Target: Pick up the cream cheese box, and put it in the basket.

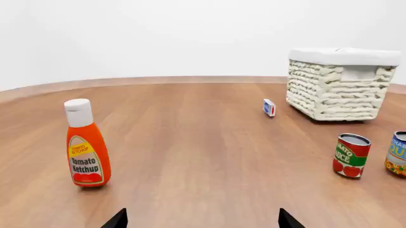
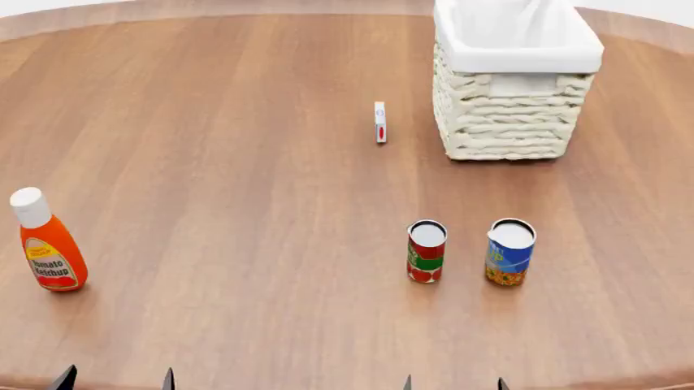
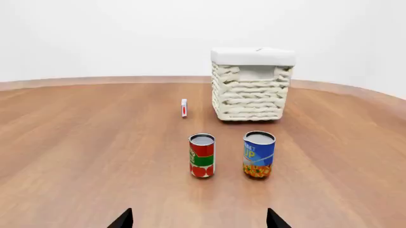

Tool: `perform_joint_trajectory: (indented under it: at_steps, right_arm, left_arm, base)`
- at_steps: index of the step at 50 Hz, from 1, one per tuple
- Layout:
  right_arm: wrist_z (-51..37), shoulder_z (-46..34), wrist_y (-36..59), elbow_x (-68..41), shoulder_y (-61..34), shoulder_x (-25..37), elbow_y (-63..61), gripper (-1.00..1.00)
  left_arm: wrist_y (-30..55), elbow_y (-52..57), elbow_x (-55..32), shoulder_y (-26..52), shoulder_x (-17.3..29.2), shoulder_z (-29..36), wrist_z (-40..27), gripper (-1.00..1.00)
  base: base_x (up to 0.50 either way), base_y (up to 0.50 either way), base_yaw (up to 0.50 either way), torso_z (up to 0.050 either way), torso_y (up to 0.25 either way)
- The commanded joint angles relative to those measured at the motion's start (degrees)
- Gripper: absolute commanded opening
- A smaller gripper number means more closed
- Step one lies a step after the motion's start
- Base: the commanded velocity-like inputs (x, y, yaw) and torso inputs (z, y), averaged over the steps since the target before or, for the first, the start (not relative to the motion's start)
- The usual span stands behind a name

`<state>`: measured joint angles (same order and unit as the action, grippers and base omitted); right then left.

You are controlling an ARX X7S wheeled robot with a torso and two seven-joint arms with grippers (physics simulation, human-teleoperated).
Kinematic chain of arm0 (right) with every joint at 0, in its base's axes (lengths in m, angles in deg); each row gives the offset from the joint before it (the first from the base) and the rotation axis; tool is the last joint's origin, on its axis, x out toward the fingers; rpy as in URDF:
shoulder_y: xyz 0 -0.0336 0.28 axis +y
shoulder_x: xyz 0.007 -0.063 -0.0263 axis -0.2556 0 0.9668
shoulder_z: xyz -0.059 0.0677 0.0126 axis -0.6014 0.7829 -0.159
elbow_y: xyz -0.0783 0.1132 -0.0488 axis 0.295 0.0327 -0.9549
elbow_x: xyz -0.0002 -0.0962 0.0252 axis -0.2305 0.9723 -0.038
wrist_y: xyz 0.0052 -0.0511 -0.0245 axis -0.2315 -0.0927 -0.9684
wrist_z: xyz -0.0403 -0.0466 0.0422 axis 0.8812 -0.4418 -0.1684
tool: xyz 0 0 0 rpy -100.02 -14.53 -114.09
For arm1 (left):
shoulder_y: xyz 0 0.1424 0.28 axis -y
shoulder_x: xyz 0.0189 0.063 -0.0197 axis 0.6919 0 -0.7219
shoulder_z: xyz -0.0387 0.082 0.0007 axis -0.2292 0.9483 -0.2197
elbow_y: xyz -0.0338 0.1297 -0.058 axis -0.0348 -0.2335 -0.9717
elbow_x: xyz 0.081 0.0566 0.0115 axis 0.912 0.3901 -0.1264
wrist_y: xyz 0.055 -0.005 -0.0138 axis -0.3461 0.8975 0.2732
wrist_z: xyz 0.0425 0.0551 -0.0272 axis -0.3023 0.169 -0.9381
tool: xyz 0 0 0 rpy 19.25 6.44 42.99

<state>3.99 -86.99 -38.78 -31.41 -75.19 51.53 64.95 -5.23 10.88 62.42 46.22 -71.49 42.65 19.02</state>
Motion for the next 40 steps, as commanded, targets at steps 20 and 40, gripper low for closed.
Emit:
perform_joint_trajectory:
  at_steps: [20, 40]
  right_arm:
    - [-5.1, -5.1, -0.9, -1.2, -0.4, 3.5, 1.4, 1.00]
    - [-6.5, -6.8, -1.3, -2.7, -0.7, 5.0, 1.9, 1.00]
  left_arm:
    - [-0.4, -0.3, -4.5, 0.3, 4.5, 5.2, -5.2, 1.00]
    - [-2.7, -1.3, -4.9, 0.2, 5.7, 6.8, -6.9, 1.00]
  base:
    - [0.00, 0.00, 0.00, 0.000, 0.000]
    - [0.00, 0.00, 0.00, 0.000, 0.000]
